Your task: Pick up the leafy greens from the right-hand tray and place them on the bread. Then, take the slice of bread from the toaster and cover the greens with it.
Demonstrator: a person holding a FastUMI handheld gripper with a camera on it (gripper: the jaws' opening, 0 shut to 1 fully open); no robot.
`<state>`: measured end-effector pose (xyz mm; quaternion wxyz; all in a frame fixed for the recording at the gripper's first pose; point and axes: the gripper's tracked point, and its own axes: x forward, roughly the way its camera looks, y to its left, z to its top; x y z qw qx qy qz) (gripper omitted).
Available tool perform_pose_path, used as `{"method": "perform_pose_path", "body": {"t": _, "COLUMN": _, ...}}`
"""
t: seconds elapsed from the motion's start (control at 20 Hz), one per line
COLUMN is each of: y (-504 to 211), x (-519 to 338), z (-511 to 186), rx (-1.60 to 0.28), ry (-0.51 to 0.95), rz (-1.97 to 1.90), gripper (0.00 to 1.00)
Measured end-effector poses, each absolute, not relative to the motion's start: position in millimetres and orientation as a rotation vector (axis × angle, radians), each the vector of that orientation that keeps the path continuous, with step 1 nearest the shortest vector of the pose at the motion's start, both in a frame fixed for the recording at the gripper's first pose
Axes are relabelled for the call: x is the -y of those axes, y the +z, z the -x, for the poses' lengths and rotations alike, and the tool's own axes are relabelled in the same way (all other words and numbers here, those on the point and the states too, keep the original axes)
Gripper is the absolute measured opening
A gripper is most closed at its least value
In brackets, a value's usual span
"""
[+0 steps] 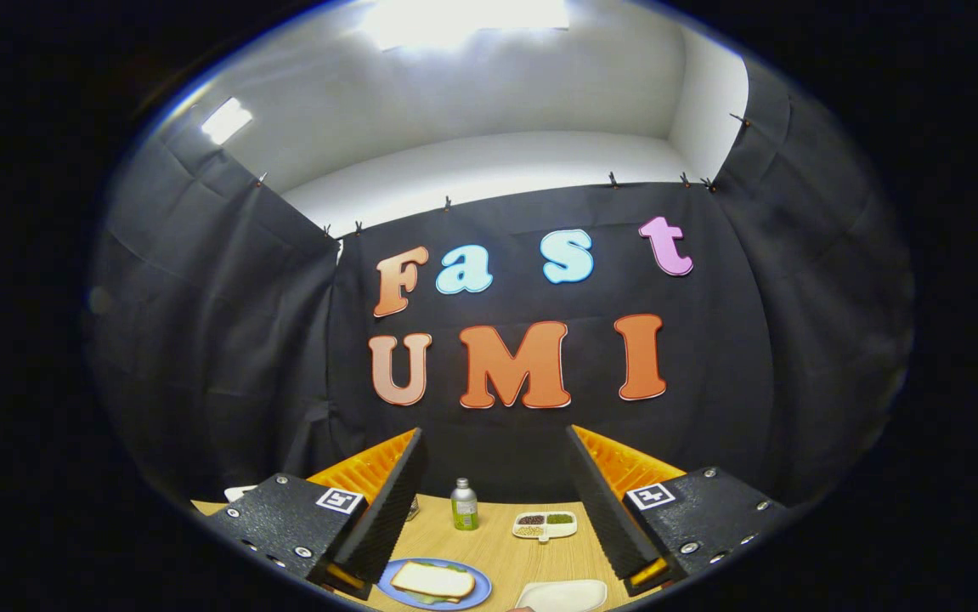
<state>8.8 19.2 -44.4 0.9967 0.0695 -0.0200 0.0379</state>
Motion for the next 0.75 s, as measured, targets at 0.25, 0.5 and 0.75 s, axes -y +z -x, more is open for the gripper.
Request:
{"method": "perform_pose_path", "body": {"t": 0.25, "y": -46, "x": -21, "z": -11, "rx": 0.048, "ry": 0.076, "rz": -0.144, "gripper": 0.97}}
{"method": "perform_pose_path", "body": {"t": 0.5, "y": -50, "x": -25, "z": -16, "rx": 0.045, "ry": 0.087, "rz": -0.140, "gripper": 0.97}}
{"method": "perform_pose_path", "body": {"t": 0.75, "y": -51, "x": -29, "z": -12, "rx": 0.042, "ry": 0.100, "rz": -0.113, "gripper": 0.97}}
